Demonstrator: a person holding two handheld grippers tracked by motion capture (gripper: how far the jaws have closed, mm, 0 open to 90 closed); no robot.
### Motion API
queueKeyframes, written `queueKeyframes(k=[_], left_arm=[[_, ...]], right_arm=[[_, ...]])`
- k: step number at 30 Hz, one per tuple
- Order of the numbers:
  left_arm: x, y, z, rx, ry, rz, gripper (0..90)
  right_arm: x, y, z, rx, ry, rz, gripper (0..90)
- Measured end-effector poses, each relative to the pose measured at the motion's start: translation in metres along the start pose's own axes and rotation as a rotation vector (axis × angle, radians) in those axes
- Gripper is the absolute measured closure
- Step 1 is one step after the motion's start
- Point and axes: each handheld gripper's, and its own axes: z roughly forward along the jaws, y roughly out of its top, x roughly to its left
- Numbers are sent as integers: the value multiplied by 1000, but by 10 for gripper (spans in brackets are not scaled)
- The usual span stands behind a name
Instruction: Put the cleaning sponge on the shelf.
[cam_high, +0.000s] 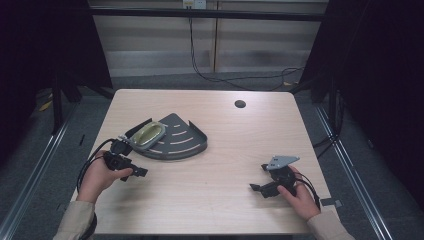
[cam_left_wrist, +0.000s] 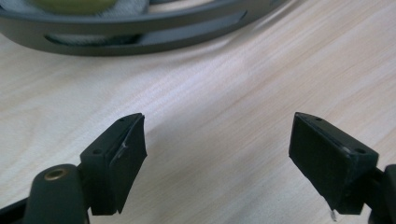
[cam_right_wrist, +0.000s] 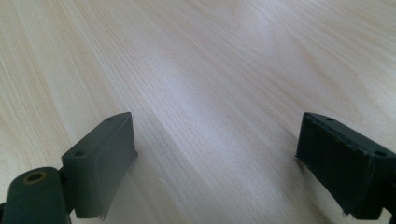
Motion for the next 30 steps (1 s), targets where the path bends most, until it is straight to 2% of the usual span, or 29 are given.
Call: queueKeyframes(k=[6, 10, 18, 21, 23, 30], left_arm=[[0, -9, 5, -14, 2, 23, 186], [-1, -13, 8, -27, 8, 22, 186], [-3, -20, 12, -61, 11, 46, 186], [-2, -22, 14, -52, 18, 52, 185], [-1, -23, 16, -64, 14, 52, 185], [-4, -28, 18, -100, 26, 90, 160]], right_arm=[[0, 0, 0, 0, 0, 0, 111], [0, 0, 0, 0, 0, 0, 111], [0, 0, 0, 0, 0, 0, 111], [0, 0, 0, 0, 0, 0, 111], [0, 0, 0, 0, 0, 0, 111], [0, 0, 0, 0, 0, 0, 111]])
